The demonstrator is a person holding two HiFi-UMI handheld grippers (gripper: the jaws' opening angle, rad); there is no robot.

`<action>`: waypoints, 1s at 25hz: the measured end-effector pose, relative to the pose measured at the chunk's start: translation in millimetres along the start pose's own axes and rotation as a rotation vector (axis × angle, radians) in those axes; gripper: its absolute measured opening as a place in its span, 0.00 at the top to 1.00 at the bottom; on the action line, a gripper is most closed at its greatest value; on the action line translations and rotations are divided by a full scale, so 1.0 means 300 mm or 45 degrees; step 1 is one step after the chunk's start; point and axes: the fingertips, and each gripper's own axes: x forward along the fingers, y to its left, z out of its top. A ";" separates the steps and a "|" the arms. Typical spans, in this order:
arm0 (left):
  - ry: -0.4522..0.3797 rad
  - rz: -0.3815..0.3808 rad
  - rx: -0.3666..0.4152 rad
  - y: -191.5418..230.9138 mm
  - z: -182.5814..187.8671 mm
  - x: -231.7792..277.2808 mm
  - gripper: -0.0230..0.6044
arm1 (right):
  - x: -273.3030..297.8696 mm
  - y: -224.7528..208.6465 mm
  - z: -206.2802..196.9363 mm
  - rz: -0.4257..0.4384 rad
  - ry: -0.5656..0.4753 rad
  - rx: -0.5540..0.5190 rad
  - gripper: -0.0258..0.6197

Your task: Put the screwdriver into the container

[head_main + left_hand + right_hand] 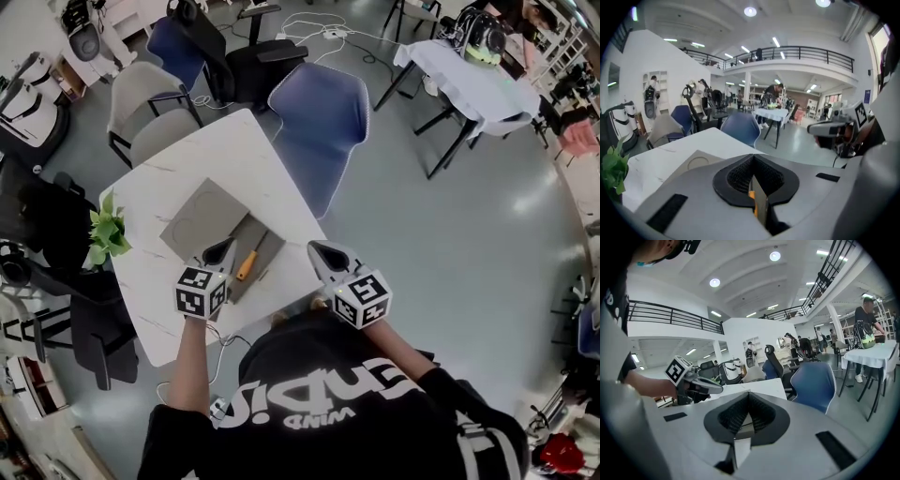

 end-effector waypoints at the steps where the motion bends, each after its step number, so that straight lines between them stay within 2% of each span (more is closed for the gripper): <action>1: -0.065 0.009 -0.024 -0.017 0.034 -0.025 0.94 | -0.001 0.001 0.003 0.000 -0.003 -0.002 0.94; 5: -0.283 0.073 -0.100 -0.067 0.110 -0.112 0.94 | -0.003 0.009 0.011 0.008 -0.009 -0.010 0.94; 11: -0.458 0.158 -0.179 -0.085 0.106 -0.172 0.94 | -0.004 0.025 0.014 0.024 -0.020 -0.027 0.94; 17: -0.487 0.186 -0.180 -0.070 0.066 -0.203 0.94 | 0.005 0.029 0.017 0.015 -0.041 -0.043 0.94; 25: -0.489 0.173 -0.210 -0.080 0.066 -0.205 0.94 | -0.014 0.022 0.048 -0.013 -0.100 -0.078 0.94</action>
